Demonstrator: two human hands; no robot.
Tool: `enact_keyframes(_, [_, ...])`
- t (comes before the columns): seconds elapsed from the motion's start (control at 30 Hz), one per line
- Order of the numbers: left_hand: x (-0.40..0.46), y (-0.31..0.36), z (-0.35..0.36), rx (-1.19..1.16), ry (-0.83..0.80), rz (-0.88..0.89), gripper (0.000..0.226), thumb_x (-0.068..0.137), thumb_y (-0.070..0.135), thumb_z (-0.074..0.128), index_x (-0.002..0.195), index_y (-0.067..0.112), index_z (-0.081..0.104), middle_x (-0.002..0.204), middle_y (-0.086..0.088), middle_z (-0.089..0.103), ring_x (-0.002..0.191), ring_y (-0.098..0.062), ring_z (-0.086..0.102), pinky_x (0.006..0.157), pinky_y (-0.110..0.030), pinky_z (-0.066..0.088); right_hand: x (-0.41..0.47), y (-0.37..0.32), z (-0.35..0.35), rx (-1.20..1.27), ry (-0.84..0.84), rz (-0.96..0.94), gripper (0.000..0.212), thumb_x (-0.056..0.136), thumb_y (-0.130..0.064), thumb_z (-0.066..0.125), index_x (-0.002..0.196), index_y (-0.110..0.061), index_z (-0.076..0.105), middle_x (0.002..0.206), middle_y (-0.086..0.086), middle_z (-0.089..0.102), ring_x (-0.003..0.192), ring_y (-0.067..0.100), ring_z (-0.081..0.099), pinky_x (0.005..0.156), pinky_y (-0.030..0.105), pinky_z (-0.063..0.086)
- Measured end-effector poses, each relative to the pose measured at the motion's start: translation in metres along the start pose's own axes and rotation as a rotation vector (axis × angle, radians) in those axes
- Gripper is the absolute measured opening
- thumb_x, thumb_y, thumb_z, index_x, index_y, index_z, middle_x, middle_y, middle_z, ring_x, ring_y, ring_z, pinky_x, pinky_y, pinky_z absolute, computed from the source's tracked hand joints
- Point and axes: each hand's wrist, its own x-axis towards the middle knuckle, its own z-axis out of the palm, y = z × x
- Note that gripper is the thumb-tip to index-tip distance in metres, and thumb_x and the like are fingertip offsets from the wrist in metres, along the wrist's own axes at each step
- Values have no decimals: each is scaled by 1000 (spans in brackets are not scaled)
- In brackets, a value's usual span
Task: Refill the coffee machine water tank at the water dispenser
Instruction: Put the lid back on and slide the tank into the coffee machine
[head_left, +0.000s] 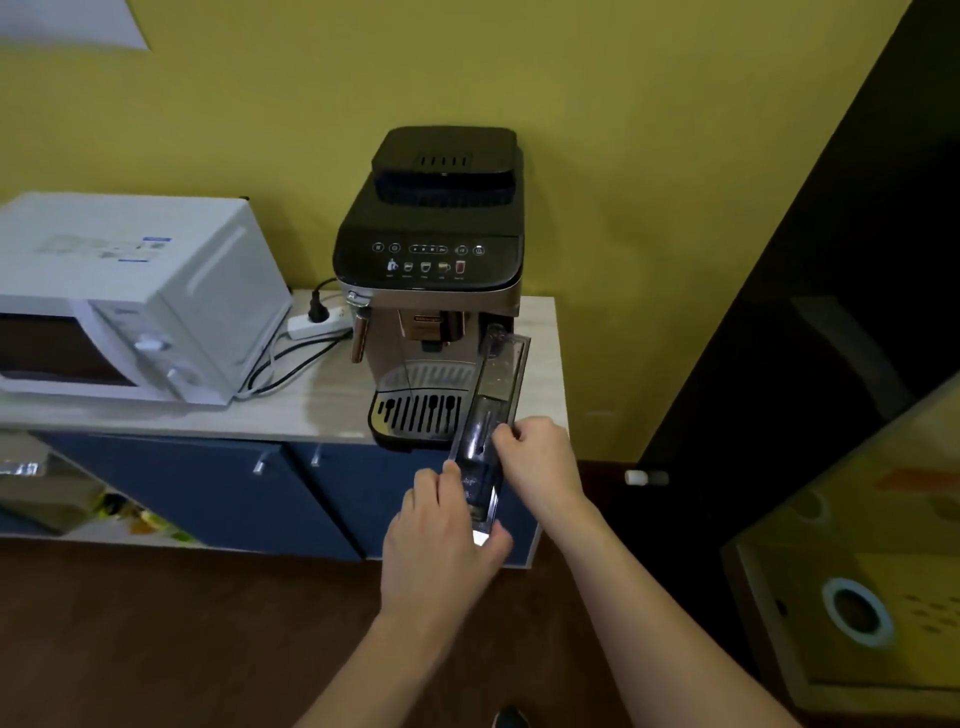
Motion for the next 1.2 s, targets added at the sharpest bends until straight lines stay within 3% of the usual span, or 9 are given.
enact_keyframes(0.17, [17, 21, 3, 10, 9, -41, 75, 84, 54, 52, 144, 13, 33, 119, 0, 44, 101, -11, 49, 76, -21, 46, 24, 2, -12, -51, -12, -16, 41, 93, -24, 51, 54, -15, 44, 53, 1, 46, 45, 13, 42, 43, 24, 27])
enact_keyframes(0.4, [45, 35, -5, 14, 0, -101, 74, 83, 51, 56, 142, 11, 37, 125, -6, 46, 108, -20, 53, 80, -28, 45, 55, -5, -18, -48, -100, -11, 34, 94, -28, 52, 68, -9, 58, 66, 7, 60, 63, 24, 62, 52, 26, 42])
enact_keyframes(0.6, [70, 43, -4, -10, 15, -114, 57, 79, 48, 58, 123, 12, 51, 110, -4, 49, 92, -20, 54, 71, -31, 49, 76, -12, -28, -48, -125, 5, 37, 97, -32, 48, 66, -13, 54, 69, 7, 64, 66, 25, 69, 50, 26, 45])
enact_keyframes(0.7, [84, 46, -2, -6, 7, -125, 56, 78, 48, 58, 120, 11, 52, 109, -6, 50, 90, -22, 55, 70, -32, 50, 83, -14, -35, -2, -139, 14, 43, 98, -35, 49, 60, -15, 48, 61, 3, 57, 70, 28, 71, 50, 26, 42])
enact_keyframes(0.77, [91, 46, 0, 2, 7, -135, 60, 79, 47, 58, 125, 10, 51, 111, -7, 50, 93, -24, 56, 69, -31, 45, 89, -15, -37, 17, -166, 18, 45, 99, -35, 48, 59, -15, 47, 61, 2, 54, 73, 29, 70, 55, 29, 48])
enact_keyframes(0.83, [98, 44, 2, 13, 6, -144, 65, 80, 47, 57, 131, 9, 47, 113, -9, 50, 96, -25, 55, 69, -31, 42, 94, -14, -36, 50, -219, 22, 43, 100, -35, 46, 63, -14, 50, 67, 4, 56, 78, 30, 68, 72, 41, 57])
enact_keyframes(0.93, [110, 44, 5, -3, 15, -156, 67, 78, 47, 57, 132, 8, 47, 113, -9, 50, 96, -26, 55, 71, -34, 47, 99, -12, -37, 118, -272, 33, 37, 101, -33, 42, 76, -12, 59, 85, 8, 63, 91, 31, 63, 90, 52, 54])
enact_keyframes(1.03, [117, 48, 9, -17, 12, -152, 64, 77, 47, 58, 127, 7, 50, 112, -9, 50, 93, -25, 55, 69, -32, 47, 106, -11, -40, 164, -285, 63, 30, 101, -29, 43, 86, -12, 63, 87, 7, 62, 98, 32, 62, 94, 52, 52])
enact_keyframes(1.2, [118, 47, 12, -38, 28, -153, 66, 78, 48, 58, 131, 9, 48, 115, -8, 50, 96, -23, 55, 73, -34, 50, 113, -13, -41, 242, -306, 126, 27, 100, -22, 48, 79, -12, 62, 77, 3, 58, 78, 21, 57, 94, 49, 53])
